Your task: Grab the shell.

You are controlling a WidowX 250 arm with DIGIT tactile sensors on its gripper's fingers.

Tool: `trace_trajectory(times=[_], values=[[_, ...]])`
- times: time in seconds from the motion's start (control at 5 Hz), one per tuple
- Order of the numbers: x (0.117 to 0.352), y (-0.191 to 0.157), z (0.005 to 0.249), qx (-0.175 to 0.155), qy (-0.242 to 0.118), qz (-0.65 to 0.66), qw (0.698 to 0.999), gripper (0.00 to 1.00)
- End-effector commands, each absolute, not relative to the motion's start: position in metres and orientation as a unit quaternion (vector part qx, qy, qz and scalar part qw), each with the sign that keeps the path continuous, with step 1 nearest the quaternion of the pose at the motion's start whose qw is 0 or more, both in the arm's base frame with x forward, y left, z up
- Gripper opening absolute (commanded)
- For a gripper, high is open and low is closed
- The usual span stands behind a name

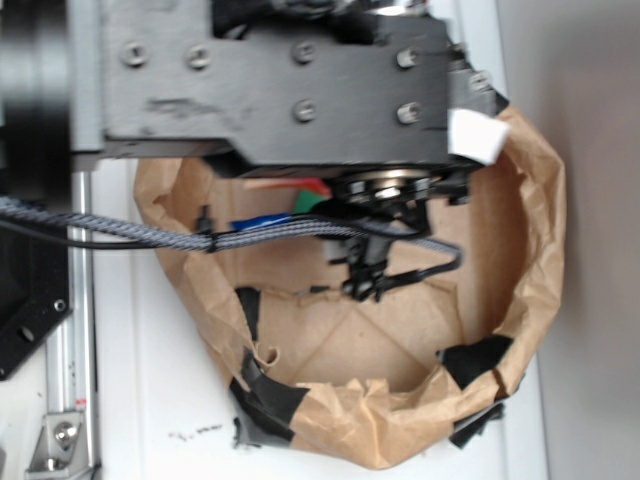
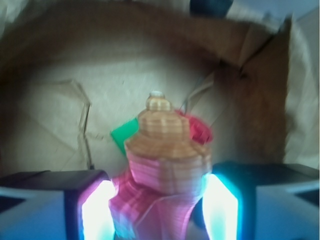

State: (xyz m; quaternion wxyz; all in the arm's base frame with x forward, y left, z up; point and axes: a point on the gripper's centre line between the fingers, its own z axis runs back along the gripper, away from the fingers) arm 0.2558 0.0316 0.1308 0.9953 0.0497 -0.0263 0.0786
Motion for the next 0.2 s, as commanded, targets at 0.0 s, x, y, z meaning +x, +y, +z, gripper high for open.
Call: trace_trajectory(times=[0.0], values=[[0.2551,0.0173,0.1234,0.045,-0.037,0.091,0.994,0.0]])
